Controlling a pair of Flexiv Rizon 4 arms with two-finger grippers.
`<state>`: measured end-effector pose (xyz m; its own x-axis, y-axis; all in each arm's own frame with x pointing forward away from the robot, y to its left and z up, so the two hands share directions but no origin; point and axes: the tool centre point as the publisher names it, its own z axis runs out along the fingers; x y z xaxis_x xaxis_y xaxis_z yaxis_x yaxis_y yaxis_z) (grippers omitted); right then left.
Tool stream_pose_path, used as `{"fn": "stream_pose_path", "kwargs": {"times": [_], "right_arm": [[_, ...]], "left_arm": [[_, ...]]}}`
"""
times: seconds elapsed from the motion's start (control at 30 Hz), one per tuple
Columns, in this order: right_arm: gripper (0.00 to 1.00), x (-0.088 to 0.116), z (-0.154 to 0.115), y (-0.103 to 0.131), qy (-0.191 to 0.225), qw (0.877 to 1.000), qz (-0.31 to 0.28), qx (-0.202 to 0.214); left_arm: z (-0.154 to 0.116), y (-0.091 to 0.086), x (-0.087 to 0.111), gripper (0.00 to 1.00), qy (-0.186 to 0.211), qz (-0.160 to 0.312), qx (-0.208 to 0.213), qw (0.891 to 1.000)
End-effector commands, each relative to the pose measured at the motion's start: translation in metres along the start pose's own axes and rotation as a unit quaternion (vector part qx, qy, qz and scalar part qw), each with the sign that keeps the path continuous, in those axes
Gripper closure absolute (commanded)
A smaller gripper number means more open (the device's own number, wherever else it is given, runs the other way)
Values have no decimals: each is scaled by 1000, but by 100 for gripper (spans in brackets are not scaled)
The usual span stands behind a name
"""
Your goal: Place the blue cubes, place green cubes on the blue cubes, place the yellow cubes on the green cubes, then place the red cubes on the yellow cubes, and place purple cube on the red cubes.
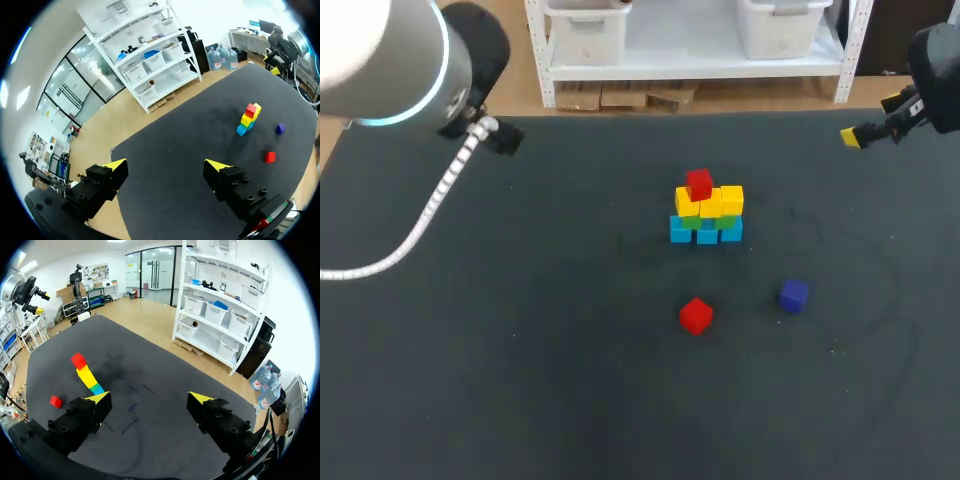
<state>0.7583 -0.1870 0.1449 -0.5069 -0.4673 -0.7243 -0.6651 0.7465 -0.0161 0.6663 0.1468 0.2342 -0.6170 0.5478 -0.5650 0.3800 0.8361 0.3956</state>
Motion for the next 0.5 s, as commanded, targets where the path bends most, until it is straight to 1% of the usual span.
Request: {"fn": "stream_pose_path", "kwargs": {"times": [0.03,0.17,0.27,0.5], "right_arm": [[0,0,0,-1,-1,1000,0,-2],[0,0,0,-1,-1,1000,0,-2],[0,0,0,-1,-1,1000,0,-2],[0,0,0,-1,-1,1000,0,-2]], "left_arm": [[4,-9,10,0,-58,-12,-8,998],[16,-19,16,0,-58,-23,7,998],[21,-22,19,0,-55,-26,13,998],[18,-22,14,0,-71,-27,17,997]]}}
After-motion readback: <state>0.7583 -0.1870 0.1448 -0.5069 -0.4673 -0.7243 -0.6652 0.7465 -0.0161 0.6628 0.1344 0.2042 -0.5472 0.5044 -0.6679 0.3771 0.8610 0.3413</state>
